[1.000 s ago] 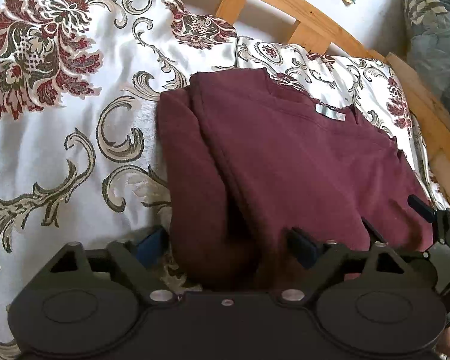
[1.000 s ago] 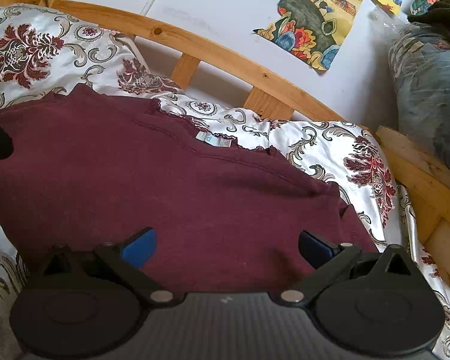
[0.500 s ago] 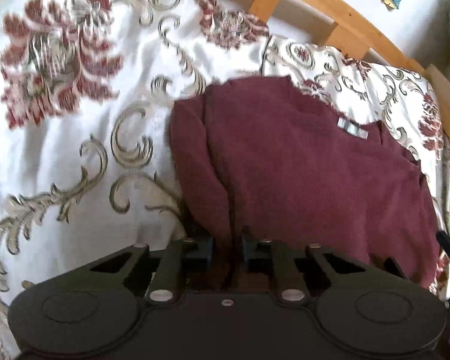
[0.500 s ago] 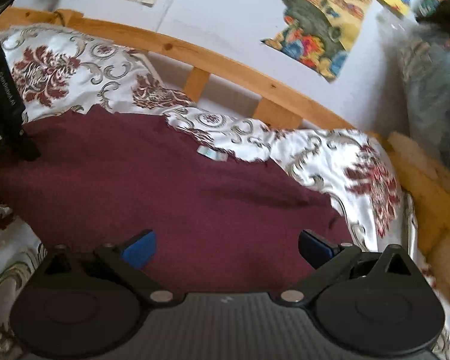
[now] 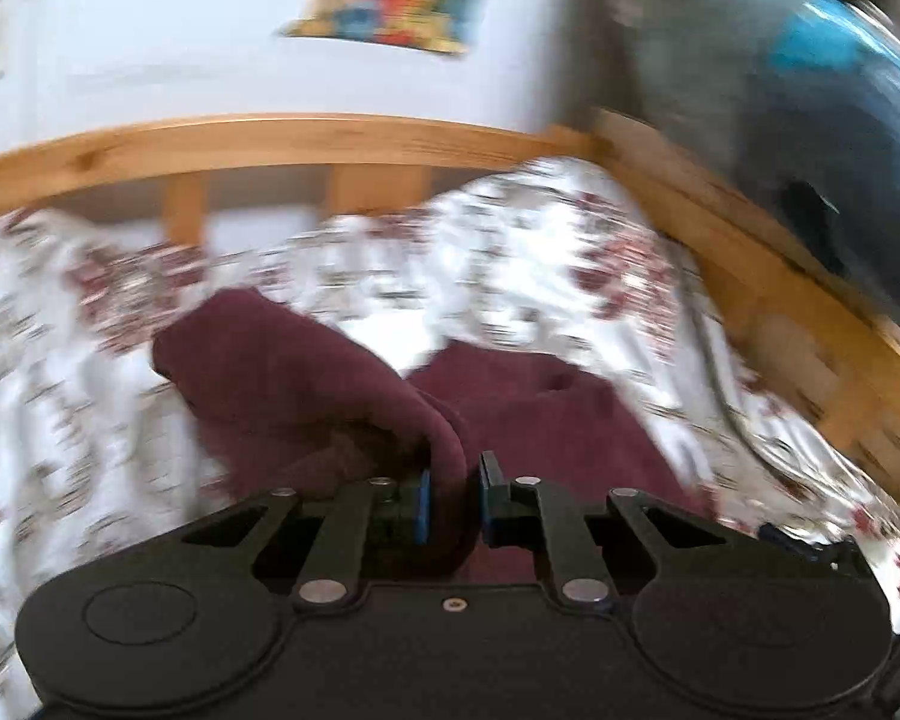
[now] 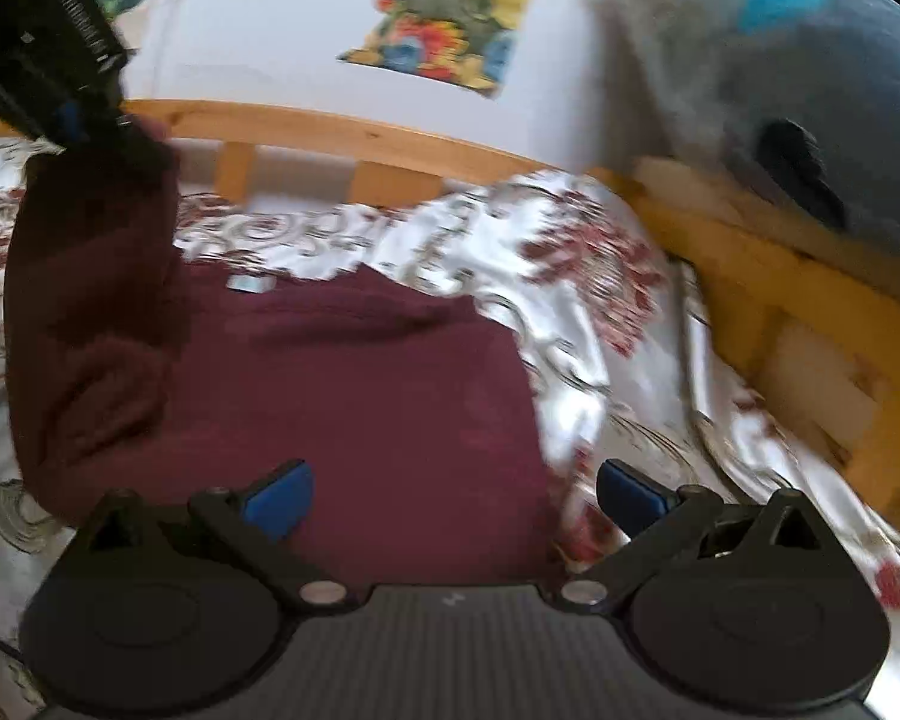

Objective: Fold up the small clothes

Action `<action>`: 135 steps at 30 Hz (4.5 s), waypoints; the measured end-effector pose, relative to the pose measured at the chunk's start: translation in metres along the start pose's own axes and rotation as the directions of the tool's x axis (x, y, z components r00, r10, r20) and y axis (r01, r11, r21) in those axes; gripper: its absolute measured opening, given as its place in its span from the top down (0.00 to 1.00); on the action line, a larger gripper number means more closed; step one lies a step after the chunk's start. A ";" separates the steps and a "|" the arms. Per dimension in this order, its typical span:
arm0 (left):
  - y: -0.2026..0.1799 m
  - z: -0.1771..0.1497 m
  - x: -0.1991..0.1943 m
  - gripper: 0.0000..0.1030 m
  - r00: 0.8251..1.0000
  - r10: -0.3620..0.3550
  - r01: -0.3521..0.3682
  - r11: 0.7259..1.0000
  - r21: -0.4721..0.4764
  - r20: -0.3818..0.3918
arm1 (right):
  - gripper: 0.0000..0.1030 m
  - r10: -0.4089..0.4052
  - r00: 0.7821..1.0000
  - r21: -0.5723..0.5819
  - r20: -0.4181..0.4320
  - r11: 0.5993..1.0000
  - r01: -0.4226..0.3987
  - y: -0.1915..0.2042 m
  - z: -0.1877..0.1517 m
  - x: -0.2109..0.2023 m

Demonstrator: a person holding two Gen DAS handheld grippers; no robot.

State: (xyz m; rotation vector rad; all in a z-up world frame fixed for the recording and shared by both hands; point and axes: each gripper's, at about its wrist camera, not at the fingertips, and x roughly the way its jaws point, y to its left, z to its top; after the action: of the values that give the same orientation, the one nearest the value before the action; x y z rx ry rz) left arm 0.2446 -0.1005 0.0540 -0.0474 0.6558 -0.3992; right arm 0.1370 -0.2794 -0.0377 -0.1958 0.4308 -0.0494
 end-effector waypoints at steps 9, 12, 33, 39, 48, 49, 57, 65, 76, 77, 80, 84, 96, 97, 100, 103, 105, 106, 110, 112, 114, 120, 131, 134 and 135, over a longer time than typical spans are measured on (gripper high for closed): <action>-0.056 -0.025 0.063 0.82 0.979 -0.116 0.127 0.990 0.058 -0.167 | 0.00 -0.063 0.995 0.041 -0.078 0.997 0.066 -0.020 -0.027 -0.005; -0.054 -0.031 0.061 0.78 0.979 -0.137 0.144 0.989 0.040 -0.154 | 0.00 -0.058 0.995 0.041 -0.076 0.997 0.061 -0.022 -0.028 -0.006; 0.010 -0.082 -0.009 0.01 0.996 -0.048 0.046 0.999 0.024 0.073 | 0.00 -0.060 0.998 0.098 0.001 0.993 0.059 -0.038 -0.005 -0.013; 0.014 -0.108 0.000 0.01 0.996 0.044 -0.053 0.992 0.115 0.079 | 0.00 0.196 0.978 0.226 -0.066 0.958 -0.176 -0.062 0.036 0.009; -0.001 -0.118 0.005 0.10 0.994 0.038 -0.063 0.965 0.254 0.102 | 0.00 0.527 0.845 0.490 -0.095 0.764 -0.421 -0.062 0.083 0.088; -0.002 -0.119 0.006 0.12 0.994 0.041 -0.066 0.965 0.255 0.100 | 0.00 0.539 0.836 0.496 -0.101 0.756 -0.427 -0.059 0.085 0.097; 0.002 -0.120 0.008 0.27 0.997 -0.009 -0.009 0.972 0.233 0.076 | 0.32 0.517 0.841 0.497 -0.159 0.778 -0.384 -0.038 0.092 0.135; -0.001 -0.124 0.008 0.33 0.993 -0.061 0.038 0.974 0.225 0.096 | 0.88 0.419 0.900 0.399 -0.122 0.851 -0.342 -0.032 0.099 0.125; -0.010 -0.127 -0.001 0.33 0.973 -0.198 0.169 0.960 0.222 0.117 | 0.89 0.309 0.949 0.382 -0.062 0.886 -0.264 -0.072 0.092 0.091; -0.011 -0.128 -0.002 0.33 0.971 -0.206 0.176 0.958 0.226 0.118 | 0.90 0.303 0.951 0.395 -0.064 0.883 -0.254 -0.078 0.088 0.090; -0.015 -0.130 -0.002 0.32 0.967 -0.234 0.206 0.953 0.221 0.106 | 0.91 0.273 0.960 0.400 -0.066 0.889 -0.225 -0.089 0.077 0.087; -0.013 -0.129 -0.002 0.22 0.959 -0.266 0.246 0.953 0.178 0.097 | 0.91 0.265 0.961 0.419 -0.084 0.884 -0.207 -0.097 0.064 0.088; 0.023 -0.116 -0.004 0.08 0.947 -0.268 0.287 0.954 -0.091 0.174 | 0.91 0.225 0.969 0.388 -0.098 0.906 -0.171 -0.099 0.061 0.094; 0.026 -0.114 -0.002 0.07 0.956 -0.243 0.263 0.959 -0.110 0.163 | 0.91 0.226 0.968 0.380 -0.105 0.909 -0.171 -0.097 0.061 0.095; 0.036 -0.113 0.009 0.07 0.976 -0.182 0.201 0.964 -0.174 0.121 | 0.86 0.214 0.969 0.340 -0.120 0.926 -0.162 -0.090 0.061 0.091; 0.051 -0.114 0.017 0.07 0.980 -0.178 0.195 0.944 -0.266 0.088 | 0.61 0.202 0.973 0.317 -0.110 0.935 -0.158 -0.088 0.062 0.082; 0.060 -0.113 0.020 0.07 0.980 -0.184 0.200 0.928 -0.315 0.080 | 0.46 0.194 0.977 0.309 -0.086 0.938 -0.159 -0.088 0.065 0.072; 0.063 -0.113 0.020 0.06 0.980 -0.184 0.200 0.922 -0.331 0.078 | 0.40 0.195 0.978 0.305 -0.075 0.938 -0.164 -0.087 0.068 0.067; 0.070 -0.113 0.023 0.05 0.983 -0.174 0.183 0.911 -0.369 0.056 | 0.19 0.243 0.970 0.280 -0.027 0.933 -0.226 -0.080 0.079 0.044; 0.072 -0.114 0.028 0.04 0.984 -0.178 0.173 0.906 -0.386 0.024 | 0.11 0.288 0.958 0.268 -0.016 0.924 -0.273 -0.073 0.081 0.035; 0.072 -0.115 0.038 0.03 0.982 -0.181 0.148 0.913 -0.380 -0.050 | 0.09 0.318 0.948 0.237 -0.033 0.923 -0.302 -0.063 0.079 0.030; 0.069 -0.123 0.045 0.01 0.979 -0.175 0.128 0.926 -0.355 -0.103 | 0.09 0.228 0.961 0.126 -0.158 0.970 -0.209 -0.045 0.046 0.029; 0.052 -0.131 0.050 0.01 0.978 -0.160 0.122 0.959 -0.257 -0.131 | 0.05 0.176 0.972 0.161 -0.155 0.975 -0.151 -0.052 0.006 0.016; 0.053 -0.132 0.051 0.00 0.978 -0.162 0.124 0.958 -0.259 -0.128 | 0.01 0.196 0.977 0.178 -0.086 0.968 -0.179 -0.062 0.021 0.011; 0.053 -0.133 0.051 0.00 0.979 -0.163 0.125 0.957 -0.260 -0.127 | 0.00 0.183 0.981 0.180 -0.071 0.969 -0.168 -0.065 0.027 0.013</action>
State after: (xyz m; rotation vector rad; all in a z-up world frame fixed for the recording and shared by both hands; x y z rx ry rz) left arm 0.2195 -0.0602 -0.0901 -0.3108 0.8493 -0.4618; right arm 0.1595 -0.3391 -0.0058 0.0171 0.5269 0.0788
